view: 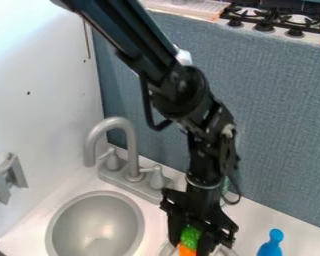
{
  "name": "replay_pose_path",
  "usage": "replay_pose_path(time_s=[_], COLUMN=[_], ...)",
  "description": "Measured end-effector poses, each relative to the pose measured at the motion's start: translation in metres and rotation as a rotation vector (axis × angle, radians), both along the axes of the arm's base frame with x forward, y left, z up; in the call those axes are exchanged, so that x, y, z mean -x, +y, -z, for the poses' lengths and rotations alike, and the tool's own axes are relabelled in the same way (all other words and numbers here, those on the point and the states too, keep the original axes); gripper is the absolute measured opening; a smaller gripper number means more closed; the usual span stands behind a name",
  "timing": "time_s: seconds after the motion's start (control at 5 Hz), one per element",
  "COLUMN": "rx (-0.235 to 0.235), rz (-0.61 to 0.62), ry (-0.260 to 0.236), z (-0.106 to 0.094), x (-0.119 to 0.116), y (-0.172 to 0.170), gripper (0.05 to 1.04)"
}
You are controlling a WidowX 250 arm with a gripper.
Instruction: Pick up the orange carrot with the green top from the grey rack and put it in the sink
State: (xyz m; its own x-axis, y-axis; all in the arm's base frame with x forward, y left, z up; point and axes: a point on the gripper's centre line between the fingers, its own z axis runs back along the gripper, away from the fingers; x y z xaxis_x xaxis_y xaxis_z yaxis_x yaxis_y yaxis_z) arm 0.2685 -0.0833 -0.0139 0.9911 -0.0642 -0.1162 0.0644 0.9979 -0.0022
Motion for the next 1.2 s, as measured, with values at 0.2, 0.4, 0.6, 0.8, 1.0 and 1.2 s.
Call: replay_pose_path(time_s=[0.2, 0.4, 0.6, 0.8, 1.0, 1.2], rx=[-0.085, -0.116, -0.121, -0.143, -0.14, -0.118], rz=[-0.06, -0.137, -0.129, -0.12, -0.115, -0.086], ry=[0.055, 0.095, 0.145, 0.206, 0.183, 0.189], z=[0.003, 0.016, 0.029, 0.051, 0.064, 0.08], x=[0.023, 0.039, 0.051, 0.06, 0.055, 0.056], y=[0.017, 0.052, 0.072, 0.087, 0.087, 0.081], gripper=[0.636, 0.636, 0.636, 0.636, 0.636, 0.636])
